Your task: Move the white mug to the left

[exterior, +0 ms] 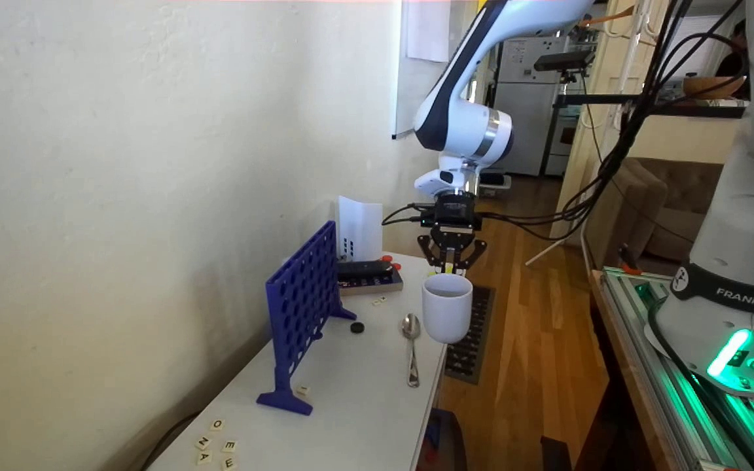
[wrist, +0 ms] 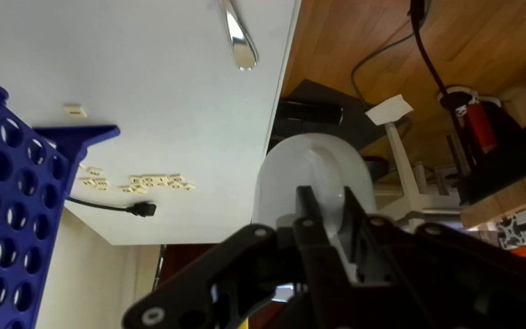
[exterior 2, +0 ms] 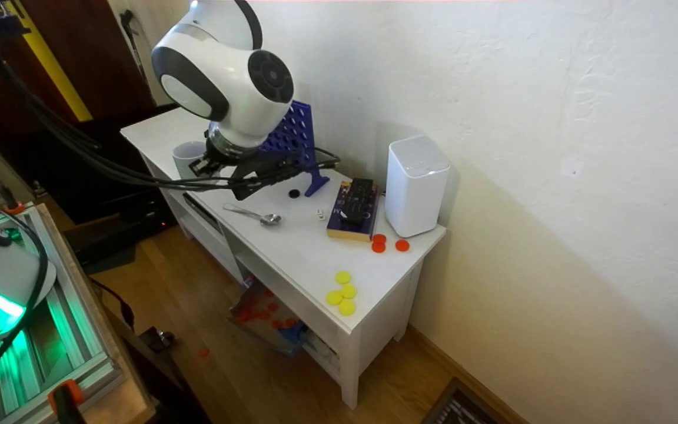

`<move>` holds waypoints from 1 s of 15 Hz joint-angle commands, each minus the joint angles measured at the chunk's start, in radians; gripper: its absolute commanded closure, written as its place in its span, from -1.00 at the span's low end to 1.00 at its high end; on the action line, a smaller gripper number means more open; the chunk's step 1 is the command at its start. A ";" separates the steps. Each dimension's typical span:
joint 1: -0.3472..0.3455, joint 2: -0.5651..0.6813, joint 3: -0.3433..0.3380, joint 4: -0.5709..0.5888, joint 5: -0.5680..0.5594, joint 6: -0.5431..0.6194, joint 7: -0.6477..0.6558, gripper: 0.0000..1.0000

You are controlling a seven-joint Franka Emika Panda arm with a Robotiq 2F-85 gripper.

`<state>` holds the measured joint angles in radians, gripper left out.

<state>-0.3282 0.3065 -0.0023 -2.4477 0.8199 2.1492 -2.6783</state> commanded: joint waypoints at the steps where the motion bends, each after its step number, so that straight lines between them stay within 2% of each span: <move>1: 0.051 -0.008 -0.015 0.011 0.032 -0.112 0.008 0.93; 3: 0.065 0.010 -0.026 0.021 -0.015 -0.176 -0.002 0.93; 4: 0.079 0.004 -0.033 0.008 0.007 -0.108 -0.003 0.70; 10: 0.085 0.015 -0.039 0.008 0.004 -0.138 -0.004 0.70; 11: 0.095 0.031 -0.023 0.012 0.021 -0.125 -0.026 0.93; 12: 0.099 0.042 -0.007 0.019 0.044 -0.145 -0.045 0.93; 14: 0.118 0.045 0.032 0.012 0.169 -0.139 -0.099 0.93; 15: 0.028 0.021 0.157 0.024 0.193 -0.138 -0.042 0.93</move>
<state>-0.2348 0.3445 0.0085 -2.4421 0.9013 2.0217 -2.7209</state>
